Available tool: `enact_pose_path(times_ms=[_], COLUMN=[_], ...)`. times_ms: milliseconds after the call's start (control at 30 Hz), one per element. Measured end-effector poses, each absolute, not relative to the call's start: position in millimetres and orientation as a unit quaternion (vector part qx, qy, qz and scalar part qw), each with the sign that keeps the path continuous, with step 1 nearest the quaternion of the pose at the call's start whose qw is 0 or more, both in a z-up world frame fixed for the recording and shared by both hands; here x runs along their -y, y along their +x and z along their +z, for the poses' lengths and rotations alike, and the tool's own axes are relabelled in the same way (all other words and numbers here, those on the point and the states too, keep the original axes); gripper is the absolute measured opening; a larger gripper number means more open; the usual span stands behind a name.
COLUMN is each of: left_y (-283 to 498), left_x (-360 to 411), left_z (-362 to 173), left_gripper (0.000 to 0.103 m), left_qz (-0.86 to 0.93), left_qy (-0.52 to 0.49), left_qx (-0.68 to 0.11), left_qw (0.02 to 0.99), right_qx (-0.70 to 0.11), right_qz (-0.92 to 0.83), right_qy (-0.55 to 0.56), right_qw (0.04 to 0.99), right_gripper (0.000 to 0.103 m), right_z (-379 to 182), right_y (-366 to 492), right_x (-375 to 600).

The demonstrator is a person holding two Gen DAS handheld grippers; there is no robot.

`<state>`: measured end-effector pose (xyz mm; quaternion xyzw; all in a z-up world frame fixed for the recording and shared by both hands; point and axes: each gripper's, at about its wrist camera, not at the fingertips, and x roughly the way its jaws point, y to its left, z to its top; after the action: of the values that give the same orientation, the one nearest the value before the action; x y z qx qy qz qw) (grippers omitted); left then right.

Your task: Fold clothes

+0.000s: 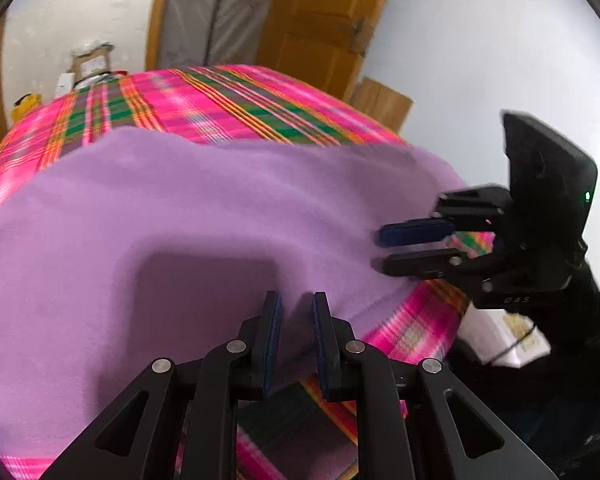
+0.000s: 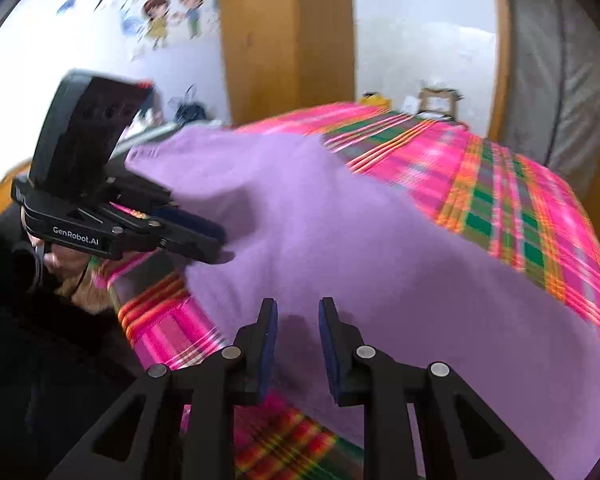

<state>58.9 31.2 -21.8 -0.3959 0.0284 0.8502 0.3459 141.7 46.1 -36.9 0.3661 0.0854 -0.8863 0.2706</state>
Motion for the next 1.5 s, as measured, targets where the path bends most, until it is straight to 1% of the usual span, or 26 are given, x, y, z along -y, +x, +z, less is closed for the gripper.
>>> enact_pose_path(times_ms=[100, 233, 267, 333, 433, 500, 567, 633, 800, 900, 1000, 1033, 1067, 1133, 1267, 1333, 1500], left_y=[64.0, 58.1, 55.8, 42.3, 17.0, 5.7, 0.6, 4.4, 16.4, 17.3, 17.0, 18.0, 16.5, 14.4, 10.5, 11.1, 12.7], left_x=[-24.7, -11.2, -7.4, 2.9, 17.4, 24.8, 30.7, 36.5, 45.6, 47.2, 46.5, 46.6, 46.0, 46.0, 47.4, 48.4, 51.0], left_z=[-21.5, -11.2, -5.4, 3.9, 6.6, -0.3, -10.6, -19.7, -22.1, -22.6, -24.7, -25.2, -25.7, -26.4, -27.0, -27.6, -27.7], left_gripper=[0.016, 0.017, 0.018, 0.028, 0.028, 0.028, 0.028, 0.028, 0.028, 0.028, 0.028, 0.028, 0.028, 0.028, 0.028, 0.028, 0.028], left_qz=[0.839, 0.846, 0.853, 0.870, 0.884, 0.885, 0.882, 0.880, 0.881, 0.880, 0.879, 0.878, 0.878, 0.878, 0.876, 0.876, 0.874], left_qy=[-0.400, -0.390, -0.380, -0.366, -0.370, -0.386, -0.405, -0.413, -0.404, -0.403, -0.402, -0.402, -0.401, -0.401, -0.401, -0.401, -0.401], left_qx=[-0.015, 0.009, 0.016, 0.039, 0.073, 0.077, 0.071, 0.068, 0.077, 0.086, 0.091, 0.092, 0.093, 0.095, 0.101, 0.102, 0.107], left_qw=[0.368, 0.364, 0.358, 0.329, 0.278, 0.248, 0.230, 0.225, 0.234, 0.238, 0.241, 0.242, 0.243, 0.245, 0.247, 0.248, 0.251], right_qx=[-0.091, -0.086, -0.077, -0.054, -0.025, -0.015, -0.015, -0.017, -0.003, 0.018, 0.008, -0.002, -0.007, -0.023, -0.001, 0.027, 0.041], right_qz=[-0.877, -0.874, -0.880, -0.894, -0.908, -0.907, -0.902, -0.890, -0.854, -0.831, -0.830, -0.830, -0.829, -0.834, -0.854, -0.859, -0.860], right_qy=[0.366, 0.366, 0.363, 0.356, 0.355, 0.363, 0.373, 0.391, 0.446, 0.484, 0.480, 0.478, 0.477, 0.467, 0.446, 0.446, 0.454], right_qw=[0.298, 0.309, 0.297, 0.266, 0.222, 0.212, 0.219, 0.233, 0.269, 0.274, 0.284, 0.286, 0.292, 0.292, 0.269, 0.250, 0.229], right_gripper=[0.023, 0.023, 0.023, 0.023, 0.023, 0.026, 0.034, 0.036, 0.036, 0.037, 0.038, 0.032, 0.017, 0.009, 0.007, 0.007, 0.008], right_z=[-37.4, -29.7, -24.6, -12.8, 1.1, 7.6, 9.9, 6.9, -14.0, -35.4, -39.0, -39.8, -39.8, -38.3, -33.1, -32.1, -31.3], right_y=[146.6, 140.2, 131.2, 109.6, 75.9, 42.1, 10.1, -16.6, -71.3, -91.8, -90.5, -89.5, -87.3, -80.6, -74.6, -75.1, -78.4], right_x=[-40.8, -43.8, -46.9, -54.2, -61.8, -60.6, -56.7, -51.1, -39.4, -36.1, -31.1, -28.1, -25.2, -18.4, -25.1, -36.3, -37.2])
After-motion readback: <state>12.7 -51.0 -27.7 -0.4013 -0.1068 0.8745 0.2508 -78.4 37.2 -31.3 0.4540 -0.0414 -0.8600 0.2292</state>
